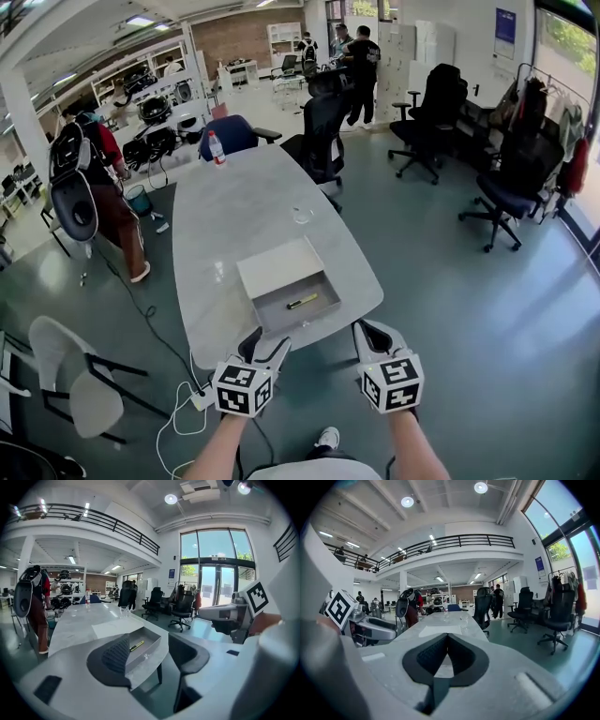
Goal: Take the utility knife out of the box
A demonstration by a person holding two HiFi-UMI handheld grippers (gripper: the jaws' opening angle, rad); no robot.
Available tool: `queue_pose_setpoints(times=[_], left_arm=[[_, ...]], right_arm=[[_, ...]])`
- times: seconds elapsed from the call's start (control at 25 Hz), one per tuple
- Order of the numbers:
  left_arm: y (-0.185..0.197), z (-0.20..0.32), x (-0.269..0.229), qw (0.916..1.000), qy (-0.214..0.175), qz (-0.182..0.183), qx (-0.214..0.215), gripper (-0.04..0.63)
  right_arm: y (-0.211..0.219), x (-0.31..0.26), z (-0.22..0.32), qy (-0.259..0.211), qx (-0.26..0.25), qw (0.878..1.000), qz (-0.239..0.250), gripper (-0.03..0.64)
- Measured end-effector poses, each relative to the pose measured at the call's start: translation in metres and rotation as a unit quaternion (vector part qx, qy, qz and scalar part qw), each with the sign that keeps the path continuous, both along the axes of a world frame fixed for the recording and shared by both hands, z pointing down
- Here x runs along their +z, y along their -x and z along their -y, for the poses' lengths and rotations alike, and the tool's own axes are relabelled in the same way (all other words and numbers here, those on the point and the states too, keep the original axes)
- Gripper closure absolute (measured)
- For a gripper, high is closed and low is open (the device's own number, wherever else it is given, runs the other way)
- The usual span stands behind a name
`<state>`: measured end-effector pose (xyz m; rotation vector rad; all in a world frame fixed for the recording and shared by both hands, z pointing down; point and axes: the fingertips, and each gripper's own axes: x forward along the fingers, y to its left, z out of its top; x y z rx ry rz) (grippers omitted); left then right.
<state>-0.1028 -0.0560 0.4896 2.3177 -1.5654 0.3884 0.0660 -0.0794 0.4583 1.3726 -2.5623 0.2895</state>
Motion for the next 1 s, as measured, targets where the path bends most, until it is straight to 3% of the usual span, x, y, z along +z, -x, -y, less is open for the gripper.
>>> queue_pose_setpoints(times=[0.6, 0.88, 1.0], left_arm=[[0.006, 0.036, 0.01, 0.9993, 0.012, 0.011, -0.034, 0.354], [0.01, 0.061, 0.025, 0.999, 0.024, 0.033, -0.016, 0.354], [0.008, 0.074, 0.04, 0.9979, 0.043, 0.048, 0.01, 0.354]], right_arm=[[-0.002, 0.0, 0.044, -0.006, -0.029, 1.0, 0.004, 0.612], [-0.006, 0.001, 0.068, -0.008, -0.022, 1.0, -0.004, 0.612], [-0.005, 0.003, 0.081, -0.008, -0.018, 1.0, -0.008, 0.612]])
